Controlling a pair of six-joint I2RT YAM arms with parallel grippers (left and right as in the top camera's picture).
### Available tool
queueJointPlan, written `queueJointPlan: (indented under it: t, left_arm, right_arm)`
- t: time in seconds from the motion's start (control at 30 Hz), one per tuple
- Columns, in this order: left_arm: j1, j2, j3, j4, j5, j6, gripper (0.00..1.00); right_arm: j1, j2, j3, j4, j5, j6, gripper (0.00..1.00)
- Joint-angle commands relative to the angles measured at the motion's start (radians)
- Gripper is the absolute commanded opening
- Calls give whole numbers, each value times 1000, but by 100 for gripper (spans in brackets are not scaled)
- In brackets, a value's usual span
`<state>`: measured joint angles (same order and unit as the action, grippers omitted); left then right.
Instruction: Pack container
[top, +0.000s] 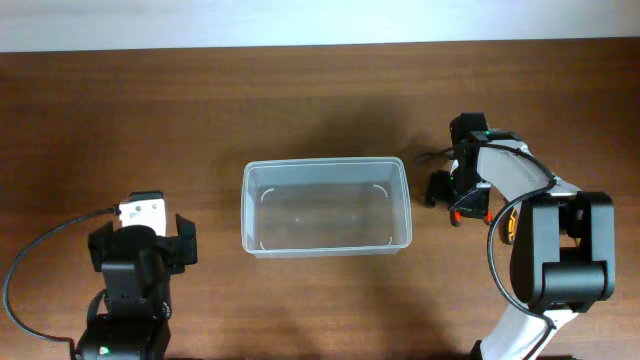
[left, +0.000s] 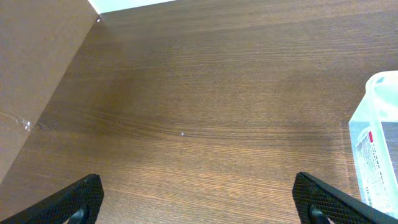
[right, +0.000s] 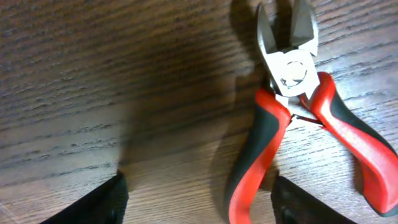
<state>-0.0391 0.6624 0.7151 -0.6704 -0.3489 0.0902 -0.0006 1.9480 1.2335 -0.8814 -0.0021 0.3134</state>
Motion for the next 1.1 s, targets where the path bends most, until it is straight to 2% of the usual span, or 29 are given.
queueJointPlan:
  t: [0.0, 0.2, 0.53, 0.9, 1.07]
  left_arm:
    - [-4, 0, 21, -1, -7, 16, 99]
    - [-4, 0, 21, -1, -7, 16, 99]
    - [-4, -1, 21, -1, -7, 16, 99]
    - [-4, 0, 21, -1, -7, 16, 99]
    - [-4, 0, 21, -1, -7, 16, 99]
  right_arm:
    - [0, 6, -13, 1, -1, 10, 69]
    - [0, 6, -13, 7, -1, 10, 62]
    - [0, 5, -12, 12, -1, 10, 58]
    - [-1, 5, -12, 21, -1, 10, 42]
    - [-1, 5, -12, 23, 7, 40, 39]
